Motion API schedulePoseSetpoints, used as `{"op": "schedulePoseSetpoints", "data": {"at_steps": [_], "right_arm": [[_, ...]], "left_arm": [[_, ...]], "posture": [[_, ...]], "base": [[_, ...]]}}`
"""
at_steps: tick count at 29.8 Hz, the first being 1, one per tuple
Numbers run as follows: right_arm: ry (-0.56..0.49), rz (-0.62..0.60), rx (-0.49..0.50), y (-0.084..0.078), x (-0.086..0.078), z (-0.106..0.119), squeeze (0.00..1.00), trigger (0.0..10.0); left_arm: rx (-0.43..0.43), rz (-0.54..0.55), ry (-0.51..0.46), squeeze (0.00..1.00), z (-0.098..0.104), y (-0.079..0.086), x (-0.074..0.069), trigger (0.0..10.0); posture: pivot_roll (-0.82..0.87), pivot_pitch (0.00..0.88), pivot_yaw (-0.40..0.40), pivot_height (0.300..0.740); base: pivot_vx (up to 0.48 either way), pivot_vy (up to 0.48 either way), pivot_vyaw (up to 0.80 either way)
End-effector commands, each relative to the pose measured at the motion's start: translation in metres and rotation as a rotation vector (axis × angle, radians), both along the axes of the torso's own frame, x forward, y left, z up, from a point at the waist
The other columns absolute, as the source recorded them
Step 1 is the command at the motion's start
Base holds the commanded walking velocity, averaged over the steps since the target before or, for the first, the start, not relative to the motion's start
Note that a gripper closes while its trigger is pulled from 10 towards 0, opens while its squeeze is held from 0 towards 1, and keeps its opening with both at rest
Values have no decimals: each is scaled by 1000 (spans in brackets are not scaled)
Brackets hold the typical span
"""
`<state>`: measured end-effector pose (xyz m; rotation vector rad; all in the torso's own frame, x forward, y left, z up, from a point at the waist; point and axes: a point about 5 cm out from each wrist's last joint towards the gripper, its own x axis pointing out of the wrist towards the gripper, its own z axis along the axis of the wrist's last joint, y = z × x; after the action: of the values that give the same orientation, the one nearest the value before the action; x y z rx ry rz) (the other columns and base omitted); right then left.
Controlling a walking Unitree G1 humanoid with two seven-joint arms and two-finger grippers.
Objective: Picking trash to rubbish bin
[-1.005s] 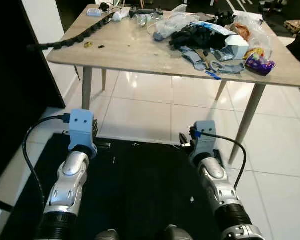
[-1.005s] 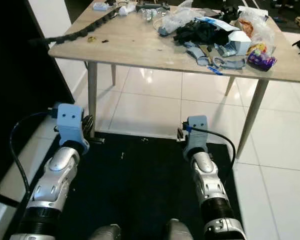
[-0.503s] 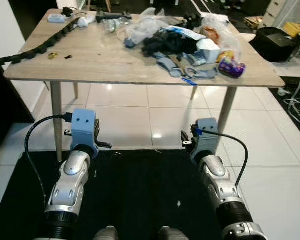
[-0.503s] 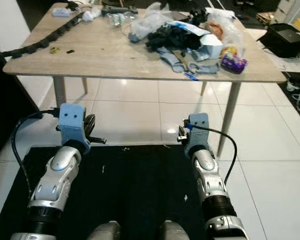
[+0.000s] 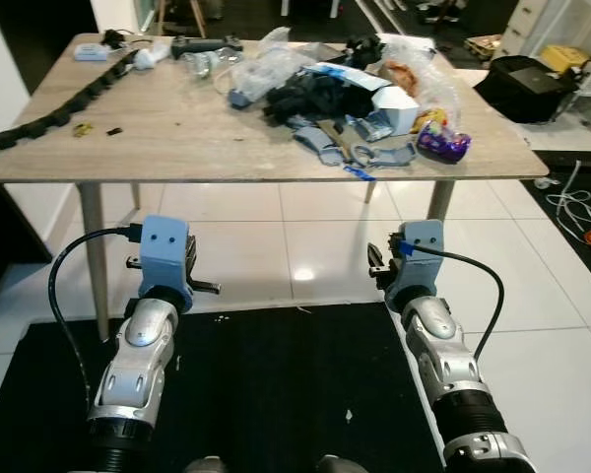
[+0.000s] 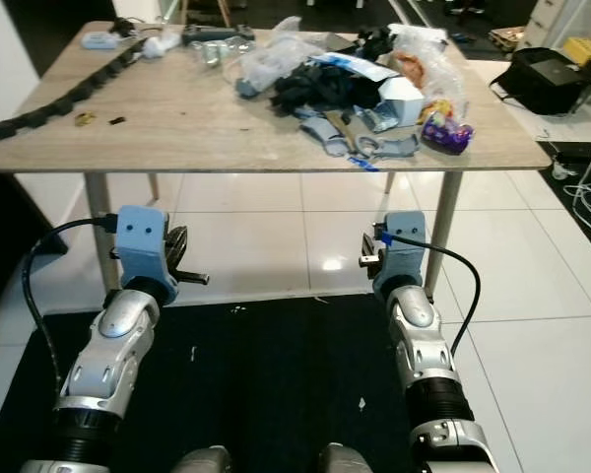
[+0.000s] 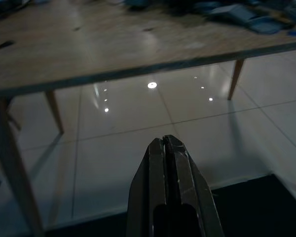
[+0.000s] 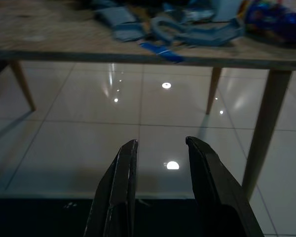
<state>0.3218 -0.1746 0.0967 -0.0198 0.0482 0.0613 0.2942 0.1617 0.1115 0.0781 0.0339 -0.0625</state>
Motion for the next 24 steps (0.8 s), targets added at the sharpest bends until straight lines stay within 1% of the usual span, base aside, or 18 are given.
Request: {"op": "schedulePoseSetpoints", "data": {"at_steps": [1,6,10,19,23,24], "right_arm": [[-24,-6,5,-1,3,8,0,10000],[-46,-13,4,-3,5,13,0,10000],[-72,-30,5,-7,7,21,0,10000],[-96,-40,2,-9,8,28,0,10000],[-115,-65,-11,-13,9,32,0,10000],[-122,-83,-15,-15,9,33,200,10000]], "left_arm": [[6,-5,-2,0,1,0,0,10000],[6,-7,-7,0,3,-1,1,10000],[9,-12,-13,0,5,-1,1,10000],[11,-20,-20,0,7,-4,2,10000],[7,-30,-26,0,10,-6,2,10000],[5,-42,-31,0,11,-9,2,10000]], "posture": [[43,16,-32,740],[43,20,-32,740],[44,22,-31,740],[44,24,-31,740],[44,26,-30,740],[43,25,-31,740]], "base": [[274,0,0],[276,0,0],[277,0,0],[276,0,0],[277,0,0],[281,0,0]]}}
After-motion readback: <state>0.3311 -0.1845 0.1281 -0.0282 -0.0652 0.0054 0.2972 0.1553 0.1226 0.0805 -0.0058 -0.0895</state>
